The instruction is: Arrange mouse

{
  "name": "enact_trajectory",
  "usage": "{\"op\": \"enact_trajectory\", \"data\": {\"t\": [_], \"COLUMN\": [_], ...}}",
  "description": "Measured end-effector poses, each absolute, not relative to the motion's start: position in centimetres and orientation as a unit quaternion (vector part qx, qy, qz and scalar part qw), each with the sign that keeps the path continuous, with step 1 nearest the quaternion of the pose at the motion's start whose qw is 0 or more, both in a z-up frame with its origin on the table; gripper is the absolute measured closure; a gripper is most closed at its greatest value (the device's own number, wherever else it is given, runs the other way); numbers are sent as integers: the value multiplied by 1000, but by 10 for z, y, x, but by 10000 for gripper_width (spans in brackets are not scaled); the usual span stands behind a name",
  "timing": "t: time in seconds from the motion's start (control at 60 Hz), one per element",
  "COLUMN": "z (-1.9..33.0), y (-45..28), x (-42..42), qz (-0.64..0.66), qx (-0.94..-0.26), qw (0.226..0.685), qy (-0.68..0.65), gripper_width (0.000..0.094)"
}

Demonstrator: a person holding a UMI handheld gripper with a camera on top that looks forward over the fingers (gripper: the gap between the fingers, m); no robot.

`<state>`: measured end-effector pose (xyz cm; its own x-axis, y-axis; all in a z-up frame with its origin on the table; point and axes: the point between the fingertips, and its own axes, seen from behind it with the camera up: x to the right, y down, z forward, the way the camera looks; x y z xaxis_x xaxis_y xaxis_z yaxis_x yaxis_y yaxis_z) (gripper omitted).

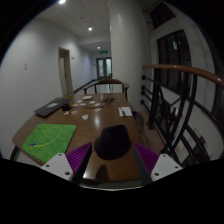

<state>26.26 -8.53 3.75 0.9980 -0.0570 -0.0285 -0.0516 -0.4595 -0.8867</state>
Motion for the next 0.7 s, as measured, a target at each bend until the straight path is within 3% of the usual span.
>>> {"op": "enact_trajectory", "data": {"t": [0.167,0.3,0.35,0.4,0.5,0.6,0.7], "z": [22,16,14,12,14,17,19], "y": [-45,3,8,9,18,19,17], "x": [253,246,250,264,265,265,265], "qz": [-12,-32,-56,-97,-104,-99,-97], "qx": [-864,-865,-865,-864,-852,-842,-842], "qw": [503,499,497,493,509,526,526], "qy": [32,37,34,34,58,65,67], "gripper_width": [84,141,252,444,643,738,757]}}
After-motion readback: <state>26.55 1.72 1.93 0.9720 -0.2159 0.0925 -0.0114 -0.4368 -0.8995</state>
